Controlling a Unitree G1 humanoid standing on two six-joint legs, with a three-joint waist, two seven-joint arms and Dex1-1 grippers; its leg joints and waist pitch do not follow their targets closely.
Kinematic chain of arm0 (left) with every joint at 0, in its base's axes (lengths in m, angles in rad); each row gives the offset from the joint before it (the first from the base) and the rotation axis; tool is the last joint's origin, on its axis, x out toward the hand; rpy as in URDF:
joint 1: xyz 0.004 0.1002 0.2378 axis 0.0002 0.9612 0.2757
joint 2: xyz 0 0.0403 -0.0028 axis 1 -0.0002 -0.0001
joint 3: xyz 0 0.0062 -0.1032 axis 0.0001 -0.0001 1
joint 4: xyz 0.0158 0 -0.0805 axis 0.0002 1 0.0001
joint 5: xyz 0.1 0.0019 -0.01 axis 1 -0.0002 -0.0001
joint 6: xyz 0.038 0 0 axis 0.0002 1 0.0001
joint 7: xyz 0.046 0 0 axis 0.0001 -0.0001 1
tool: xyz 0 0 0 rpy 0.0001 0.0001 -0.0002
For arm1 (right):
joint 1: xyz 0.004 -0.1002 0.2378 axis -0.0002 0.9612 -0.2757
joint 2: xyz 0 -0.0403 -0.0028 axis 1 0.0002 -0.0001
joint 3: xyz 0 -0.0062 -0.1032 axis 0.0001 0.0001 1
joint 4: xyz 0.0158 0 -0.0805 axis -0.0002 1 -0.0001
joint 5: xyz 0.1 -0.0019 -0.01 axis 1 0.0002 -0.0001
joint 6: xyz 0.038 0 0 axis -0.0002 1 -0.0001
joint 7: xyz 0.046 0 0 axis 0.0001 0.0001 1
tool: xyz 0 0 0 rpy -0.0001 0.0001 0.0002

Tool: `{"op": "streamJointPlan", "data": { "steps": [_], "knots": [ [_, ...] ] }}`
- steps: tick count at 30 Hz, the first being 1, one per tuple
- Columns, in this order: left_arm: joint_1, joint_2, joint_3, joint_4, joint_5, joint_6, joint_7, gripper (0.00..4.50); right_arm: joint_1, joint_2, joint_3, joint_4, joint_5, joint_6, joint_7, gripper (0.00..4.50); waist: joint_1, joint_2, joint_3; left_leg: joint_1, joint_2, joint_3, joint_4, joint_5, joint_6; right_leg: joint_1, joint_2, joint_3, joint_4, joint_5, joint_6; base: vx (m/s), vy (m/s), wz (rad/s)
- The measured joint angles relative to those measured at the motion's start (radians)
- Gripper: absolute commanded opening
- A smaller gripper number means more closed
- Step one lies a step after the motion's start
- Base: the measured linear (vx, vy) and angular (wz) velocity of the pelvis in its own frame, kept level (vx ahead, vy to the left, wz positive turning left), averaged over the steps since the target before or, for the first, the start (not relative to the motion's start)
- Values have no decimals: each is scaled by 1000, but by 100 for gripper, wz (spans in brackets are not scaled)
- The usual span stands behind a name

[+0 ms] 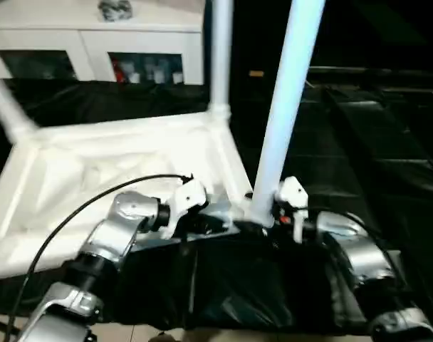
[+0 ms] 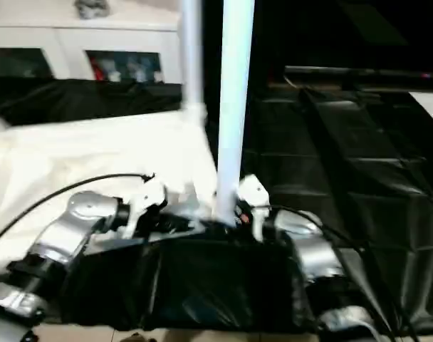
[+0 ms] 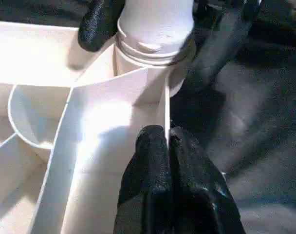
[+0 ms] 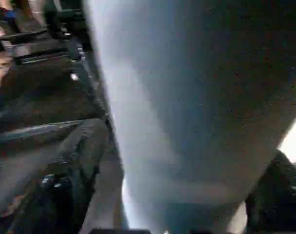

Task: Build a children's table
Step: Rotate leg to tighten

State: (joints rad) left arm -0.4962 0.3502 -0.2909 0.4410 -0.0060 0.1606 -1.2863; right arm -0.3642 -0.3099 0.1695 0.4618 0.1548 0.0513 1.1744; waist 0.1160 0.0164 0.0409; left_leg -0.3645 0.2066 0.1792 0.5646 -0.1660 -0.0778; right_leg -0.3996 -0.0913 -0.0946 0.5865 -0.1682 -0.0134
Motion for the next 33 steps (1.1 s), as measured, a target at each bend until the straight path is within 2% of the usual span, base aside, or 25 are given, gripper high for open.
{"op": "streamJointPlan", "data": {
  "steps": [8,18,26,28,33],
  "knots": [
    [0,15,-17,0,-1,-23,-51,0,12,-33,20,-37,4,31,58,280,6,0,0,0,0,1,0,0,0,1,-1,0,1,0,0,0,0,0],
    [-1,18,-19,5,0,-39,-56,0,21,-27,16,-57,6,53,48,265,9,-1,0,0,0,1,1,0,0,0,-1,0,7,-2,2,0,0,0],
    [-2,-12,4,19,26,-23,56,0,12,69,-46,14,4,43,-138,263,-5,-3,0,2,0,-1,2,0,0,2,-1,1,7,-4,7,0,0,0],
    [-18,-53,21,38,50,2,150,0,-28,144,-98,79,1,43,-310,263,-14,-2,0,3,-1,-1,2,0,0,1,-2,1,7,-4,7,0,0,0],
    [-28,-125,30,46,87,51,304,0,-89,223,-155,153,-26,48,-566,263,-33,-2,0,6,-2,-3,2,0,0,2,-2,0,5,-4,7,0,0,0]
  ]
}}
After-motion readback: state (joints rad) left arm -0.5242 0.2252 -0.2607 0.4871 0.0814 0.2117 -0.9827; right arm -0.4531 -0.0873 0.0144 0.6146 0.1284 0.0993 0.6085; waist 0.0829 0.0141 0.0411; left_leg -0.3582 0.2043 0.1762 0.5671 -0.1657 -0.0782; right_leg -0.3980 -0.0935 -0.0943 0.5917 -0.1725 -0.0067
